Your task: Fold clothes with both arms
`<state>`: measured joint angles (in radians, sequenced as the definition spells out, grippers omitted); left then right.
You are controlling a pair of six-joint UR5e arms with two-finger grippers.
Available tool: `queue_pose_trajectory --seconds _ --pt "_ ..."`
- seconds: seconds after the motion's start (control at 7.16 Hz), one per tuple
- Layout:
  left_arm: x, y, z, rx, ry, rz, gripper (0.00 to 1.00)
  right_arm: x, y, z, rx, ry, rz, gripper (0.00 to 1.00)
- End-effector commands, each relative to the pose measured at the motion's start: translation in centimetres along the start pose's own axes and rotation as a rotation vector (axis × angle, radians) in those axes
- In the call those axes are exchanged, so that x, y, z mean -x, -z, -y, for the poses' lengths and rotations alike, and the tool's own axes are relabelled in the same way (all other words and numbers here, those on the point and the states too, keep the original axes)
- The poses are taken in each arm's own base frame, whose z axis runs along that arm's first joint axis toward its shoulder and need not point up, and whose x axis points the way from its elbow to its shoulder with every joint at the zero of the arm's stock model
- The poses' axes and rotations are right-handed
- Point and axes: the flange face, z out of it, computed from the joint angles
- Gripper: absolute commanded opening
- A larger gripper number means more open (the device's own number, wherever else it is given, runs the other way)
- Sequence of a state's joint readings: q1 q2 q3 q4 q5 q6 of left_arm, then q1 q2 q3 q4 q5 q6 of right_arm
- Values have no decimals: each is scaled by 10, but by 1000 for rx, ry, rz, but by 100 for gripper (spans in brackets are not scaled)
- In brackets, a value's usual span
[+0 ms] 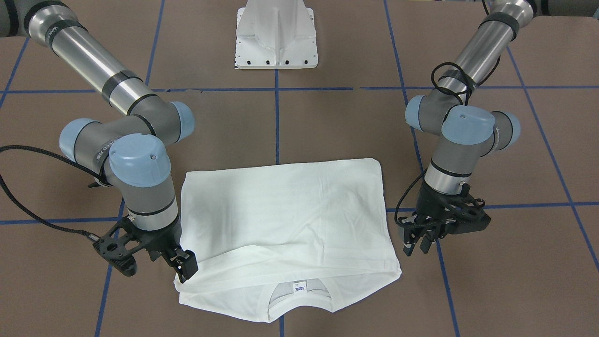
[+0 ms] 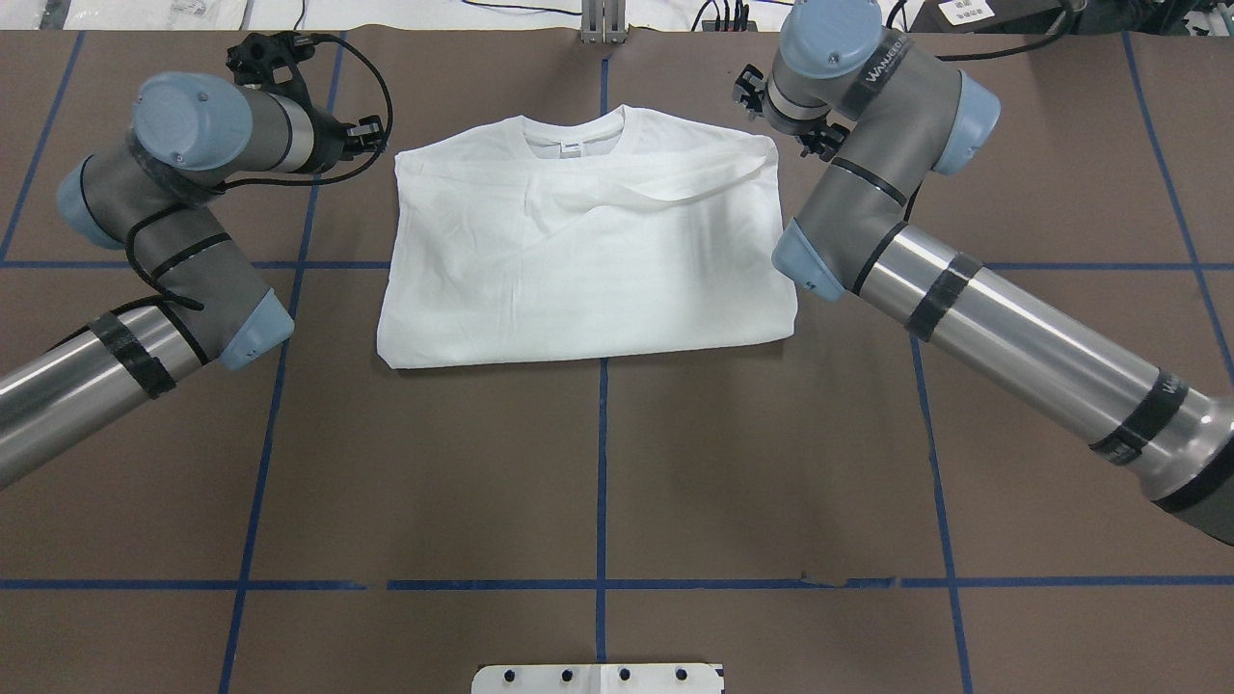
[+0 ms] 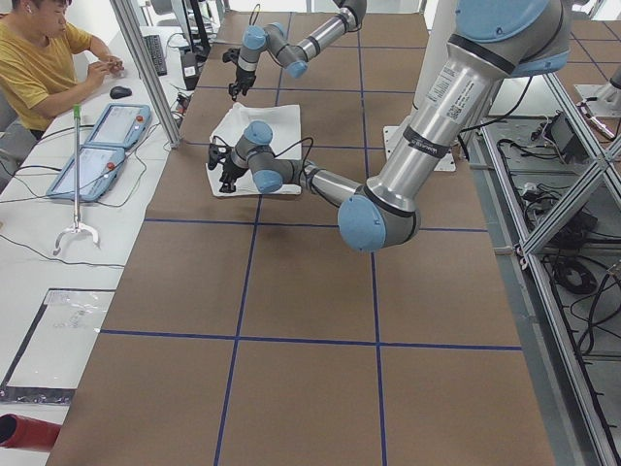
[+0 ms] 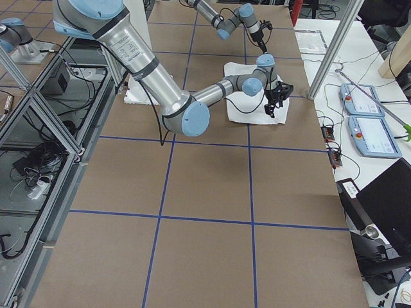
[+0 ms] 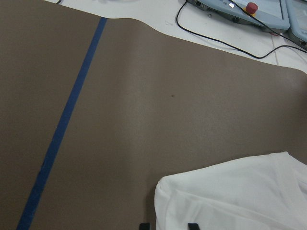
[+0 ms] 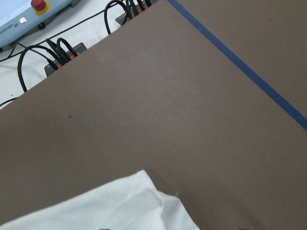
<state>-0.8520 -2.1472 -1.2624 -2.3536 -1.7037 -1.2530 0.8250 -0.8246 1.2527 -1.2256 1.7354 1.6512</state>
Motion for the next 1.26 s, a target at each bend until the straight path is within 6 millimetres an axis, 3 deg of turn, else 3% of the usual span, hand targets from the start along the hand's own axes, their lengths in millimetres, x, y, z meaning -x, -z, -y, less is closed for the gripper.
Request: queue_pose_trajectory --seconds 0.0,0.14,0.42,0.56,0.84,1.12 --pt "0 2 0 -6 -3 -19 51 -58 7 -71 69 -112 24 93" --pt "0 3 1 -7 -3 -22 51 -60 15 -101 90 -153 48 93" --pt "-1 4 2 -8 -2 -23 54 -109 45 -130 117 -153 77 94" --pt "0 4 1 -7 -2 -22 54 -117 45 -137 122 -147 70 95" --pt "-2 5 2 -8 -4 -25 54 -128 28 -171 108 -130 42 95" --pt "-2 5 2 -8 -2 -25 54 -134 25 -170 103 -136 32 87"
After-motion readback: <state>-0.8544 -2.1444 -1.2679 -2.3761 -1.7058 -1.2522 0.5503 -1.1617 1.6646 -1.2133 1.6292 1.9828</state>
